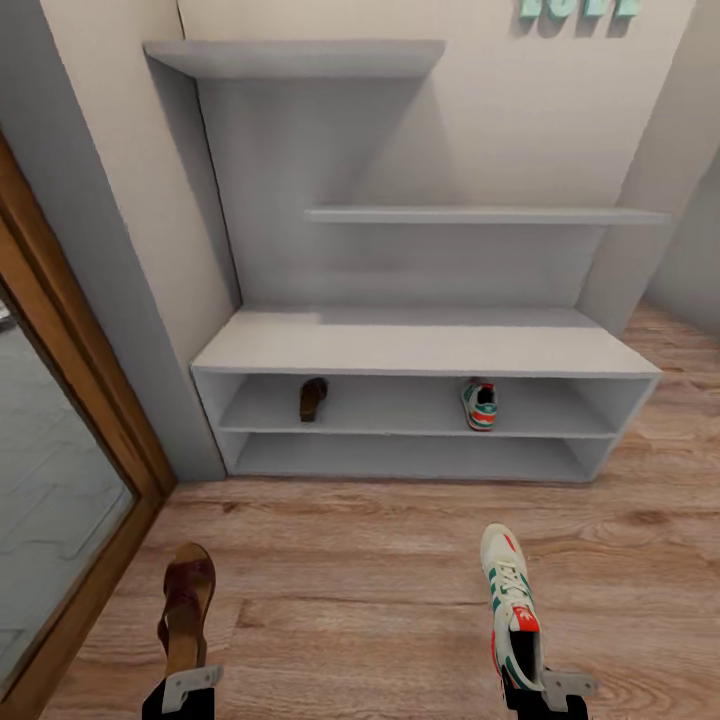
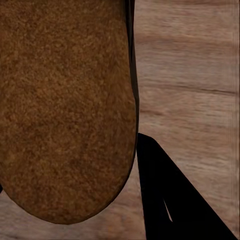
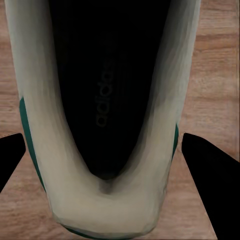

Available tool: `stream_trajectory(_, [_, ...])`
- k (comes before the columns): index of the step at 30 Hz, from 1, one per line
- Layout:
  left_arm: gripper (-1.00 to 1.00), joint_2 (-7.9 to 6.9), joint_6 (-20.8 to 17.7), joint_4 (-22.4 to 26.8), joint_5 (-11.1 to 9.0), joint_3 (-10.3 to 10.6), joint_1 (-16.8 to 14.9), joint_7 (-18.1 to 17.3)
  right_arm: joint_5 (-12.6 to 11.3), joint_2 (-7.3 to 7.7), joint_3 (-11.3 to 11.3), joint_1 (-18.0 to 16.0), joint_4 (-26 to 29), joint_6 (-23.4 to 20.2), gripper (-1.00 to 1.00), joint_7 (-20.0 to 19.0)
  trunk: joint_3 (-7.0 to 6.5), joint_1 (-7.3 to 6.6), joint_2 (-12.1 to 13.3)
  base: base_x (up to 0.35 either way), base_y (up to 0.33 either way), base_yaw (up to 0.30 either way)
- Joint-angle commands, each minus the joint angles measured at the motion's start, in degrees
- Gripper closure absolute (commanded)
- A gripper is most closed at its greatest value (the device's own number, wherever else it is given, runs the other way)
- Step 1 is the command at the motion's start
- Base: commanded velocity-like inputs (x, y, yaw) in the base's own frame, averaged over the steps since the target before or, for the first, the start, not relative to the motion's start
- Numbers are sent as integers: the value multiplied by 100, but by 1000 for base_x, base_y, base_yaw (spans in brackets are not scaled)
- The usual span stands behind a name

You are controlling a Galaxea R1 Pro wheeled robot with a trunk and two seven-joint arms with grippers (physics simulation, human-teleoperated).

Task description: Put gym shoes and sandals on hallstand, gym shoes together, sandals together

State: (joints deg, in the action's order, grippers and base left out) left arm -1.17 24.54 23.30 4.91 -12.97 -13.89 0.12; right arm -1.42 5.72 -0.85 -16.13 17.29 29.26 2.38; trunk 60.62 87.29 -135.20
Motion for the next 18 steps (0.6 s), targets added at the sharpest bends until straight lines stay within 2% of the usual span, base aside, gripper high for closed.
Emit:
stream_trajectory(1, [100,3,15,0,74,-35,-5,6,-17,-1,-3,-5,-5,18,100,-9,4,-1,-2,3,-63,-239])
stream_trajectory(6, [100,3,15,0,75,-35,-1,6,-20,-1,-3,-5,1,21,100,-9,4,-1,-2,1,-19,-146])
stream_trajectory(18, [100,3,22,0,79,-33,-5,6,-19,0,-8,-5,29,27,100,-12,4,-1,-2,0,-1,-8])
